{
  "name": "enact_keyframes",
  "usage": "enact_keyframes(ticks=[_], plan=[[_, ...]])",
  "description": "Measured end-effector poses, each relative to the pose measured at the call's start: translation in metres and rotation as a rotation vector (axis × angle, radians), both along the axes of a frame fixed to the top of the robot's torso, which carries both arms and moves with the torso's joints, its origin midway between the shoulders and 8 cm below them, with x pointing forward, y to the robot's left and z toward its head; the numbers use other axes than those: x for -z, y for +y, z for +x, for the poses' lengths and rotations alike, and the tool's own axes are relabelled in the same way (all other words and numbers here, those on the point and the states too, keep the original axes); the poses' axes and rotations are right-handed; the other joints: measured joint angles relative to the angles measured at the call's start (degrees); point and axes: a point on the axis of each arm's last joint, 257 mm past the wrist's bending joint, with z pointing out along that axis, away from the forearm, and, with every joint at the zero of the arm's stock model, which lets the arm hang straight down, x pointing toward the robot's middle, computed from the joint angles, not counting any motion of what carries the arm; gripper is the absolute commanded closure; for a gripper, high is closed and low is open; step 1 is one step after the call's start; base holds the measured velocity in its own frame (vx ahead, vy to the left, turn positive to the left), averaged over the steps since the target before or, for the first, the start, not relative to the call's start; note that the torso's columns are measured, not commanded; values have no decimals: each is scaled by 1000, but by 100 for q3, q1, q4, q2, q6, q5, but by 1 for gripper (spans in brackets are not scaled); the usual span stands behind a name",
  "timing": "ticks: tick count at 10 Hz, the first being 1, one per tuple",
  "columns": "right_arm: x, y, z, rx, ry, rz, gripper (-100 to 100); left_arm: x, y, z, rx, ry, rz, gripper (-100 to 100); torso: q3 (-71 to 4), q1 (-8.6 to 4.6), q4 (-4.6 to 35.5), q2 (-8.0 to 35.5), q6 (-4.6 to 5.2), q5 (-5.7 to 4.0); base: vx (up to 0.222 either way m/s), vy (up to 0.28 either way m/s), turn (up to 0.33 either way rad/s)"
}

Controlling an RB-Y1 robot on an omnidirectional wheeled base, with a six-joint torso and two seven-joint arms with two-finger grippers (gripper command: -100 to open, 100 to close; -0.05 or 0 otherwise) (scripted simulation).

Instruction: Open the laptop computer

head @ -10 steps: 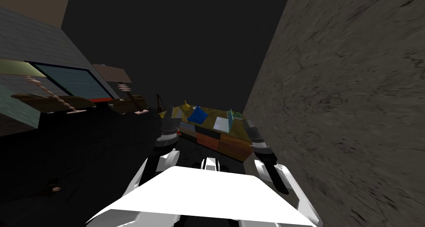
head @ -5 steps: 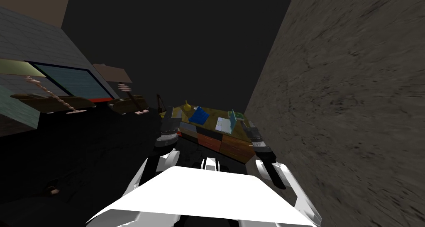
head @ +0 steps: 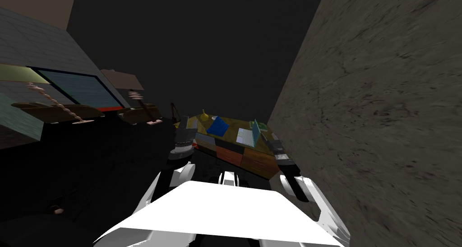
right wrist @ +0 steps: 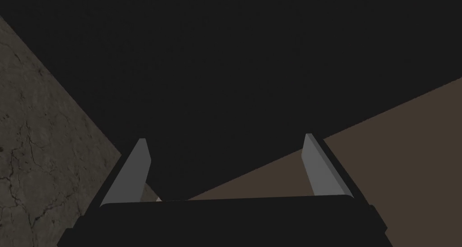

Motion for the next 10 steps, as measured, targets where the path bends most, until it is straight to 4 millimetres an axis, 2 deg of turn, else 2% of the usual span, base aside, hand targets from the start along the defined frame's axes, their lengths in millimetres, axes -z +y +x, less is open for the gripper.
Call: enact_keyframes(ticks=[5,10], plan=[[29,-24,13,114,58,-226,-100,0,0,0,0,0,0,0,2,-4,1,3,0,-1,34,65,1],[63,-62,21,229,133,-486,-100,0,0,0,0,0,0,0,-5,2,-2,-6,0,1,32,66,0]])
